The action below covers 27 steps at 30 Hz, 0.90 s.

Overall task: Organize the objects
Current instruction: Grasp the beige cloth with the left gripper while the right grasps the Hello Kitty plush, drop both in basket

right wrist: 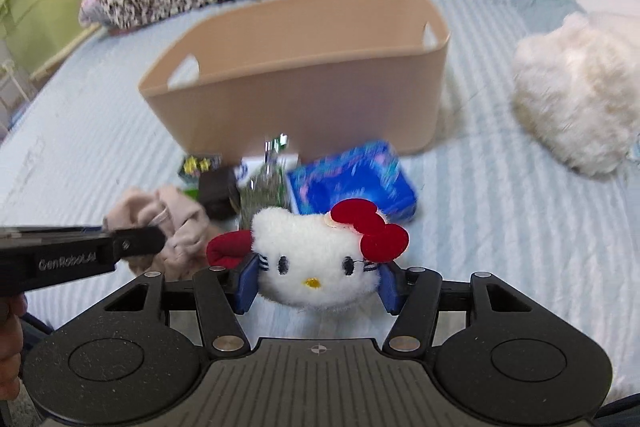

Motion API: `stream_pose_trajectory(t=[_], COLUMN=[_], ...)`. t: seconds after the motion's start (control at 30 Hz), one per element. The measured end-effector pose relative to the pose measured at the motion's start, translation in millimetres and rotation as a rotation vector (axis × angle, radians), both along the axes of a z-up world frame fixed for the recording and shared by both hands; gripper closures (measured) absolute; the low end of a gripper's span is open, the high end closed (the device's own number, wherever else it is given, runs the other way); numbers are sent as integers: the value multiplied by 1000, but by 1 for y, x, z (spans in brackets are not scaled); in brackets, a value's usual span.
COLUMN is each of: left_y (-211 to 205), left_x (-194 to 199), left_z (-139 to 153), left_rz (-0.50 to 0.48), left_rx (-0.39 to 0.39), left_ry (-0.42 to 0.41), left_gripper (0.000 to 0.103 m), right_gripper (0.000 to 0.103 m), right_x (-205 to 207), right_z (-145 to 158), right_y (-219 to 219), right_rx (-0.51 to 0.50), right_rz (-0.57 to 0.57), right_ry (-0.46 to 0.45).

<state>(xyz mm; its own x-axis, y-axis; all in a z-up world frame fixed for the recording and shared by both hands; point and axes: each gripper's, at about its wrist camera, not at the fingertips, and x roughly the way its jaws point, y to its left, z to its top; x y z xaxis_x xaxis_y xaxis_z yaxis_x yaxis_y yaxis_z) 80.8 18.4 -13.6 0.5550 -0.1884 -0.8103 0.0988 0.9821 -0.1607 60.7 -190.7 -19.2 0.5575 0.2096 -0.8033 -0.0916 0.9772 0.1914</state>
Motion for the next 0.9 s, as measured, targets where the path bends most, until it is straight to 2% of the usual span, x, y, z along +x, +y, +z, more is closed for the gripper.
stream_pose_trajectory(t=[0.23, 0.43, 0.53, 0.7, 0.8, 0.9], left_y=[8, -4, -11, -28, -35, -43], left_x=[7, 43, 71, 113, 135, 154], left_z=[53, 88, 93, 85, 68, 46], left_rz=[29, 48, 52, 48, 28, 28], left_rx=[32, 77, 83, 145, 153, 201], left_ry=[-155, -274, -276, -265, -212, -174], left_gripper=[82, 82, 82, 82, 82, 82], right_gripper=[48, 48, 48, 48, 48, 48], right_x=[9, 38, 61, 104, 126, 147], right_z=[51, 87, 95, 91, 79, 64], right_y=[-21, -32, -33, -30, -22, -14], right_rx=[0, -3, -12, -20, -51, -80], right_rz=[-38, -70, -78, -80, -84, -79], right_ry=[-139, -267, -296, -279, -261, -223])
